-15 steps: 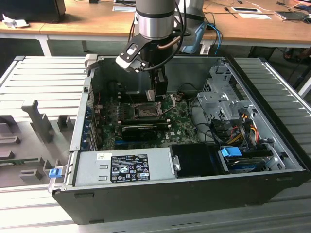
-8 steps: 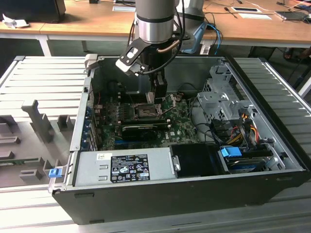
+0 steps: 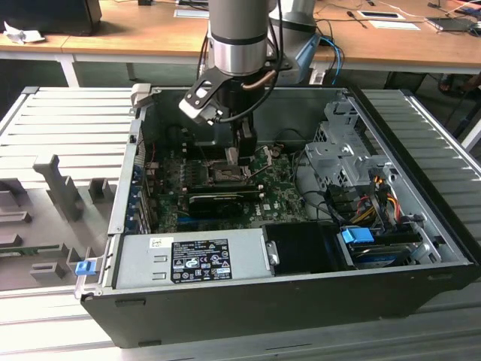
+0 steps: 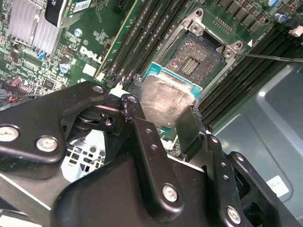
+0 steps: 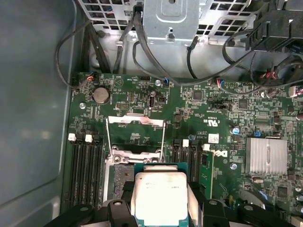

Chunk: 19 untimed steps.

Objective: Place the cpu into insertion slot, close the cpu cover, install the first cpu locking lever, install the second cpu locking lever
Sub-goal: 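Place the cpu into insertion slot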

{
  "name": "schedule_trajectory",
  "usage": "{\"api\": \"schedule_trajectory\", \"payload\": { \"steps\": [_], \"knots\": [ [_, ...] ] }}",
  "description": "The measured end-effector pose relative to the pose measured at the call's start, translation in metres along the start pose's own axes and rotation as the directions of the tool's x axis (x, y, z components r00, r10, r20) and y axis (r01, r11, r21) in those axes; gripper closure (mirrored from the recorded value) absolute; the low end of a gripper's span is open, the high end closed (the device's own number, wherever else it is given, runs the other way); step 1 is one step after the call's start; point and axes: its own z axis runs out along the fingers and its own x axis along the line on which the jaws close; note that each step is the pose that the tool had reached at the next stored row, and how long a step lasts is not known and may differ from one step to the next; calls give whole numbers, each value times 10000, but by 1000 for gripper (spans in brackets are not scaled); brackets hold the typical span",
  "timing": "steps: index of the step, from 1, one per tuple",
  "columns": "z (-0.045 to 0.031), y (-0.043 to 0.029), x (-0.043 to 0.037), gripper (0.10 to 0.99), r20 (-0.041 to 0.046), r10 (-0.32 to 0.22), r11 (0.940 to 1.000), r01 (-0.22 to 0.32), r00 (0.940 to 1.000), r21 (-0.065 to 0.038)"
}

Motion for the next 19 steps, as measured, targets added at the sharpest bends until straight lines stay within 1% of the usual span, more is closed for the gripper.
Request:
{"api": "schedule_trajectory", "payload": {
  "steps": [1, 3, 8, 12, 16, 19],
  "knots": [
    [10, -2, 0, 557, 17, 183, 9998, -183, 9998, -4],
    [21, -11, 0, 557, 27, 295, 9996, -295, 9996, -6],
    [19, -115, 5, 557, 28, 297, 9996, -297, 9996, -5],
    [22, -132, 6, 557, 27, 297, 9996, -297, 9996, 5],
    [55, -135, 7, 557, 26, 298, 9996, -298, 9996, 4],
    [66, -137, 7, 557, 30, 297, 9996, -297, 9996, 7]
  ]
}}
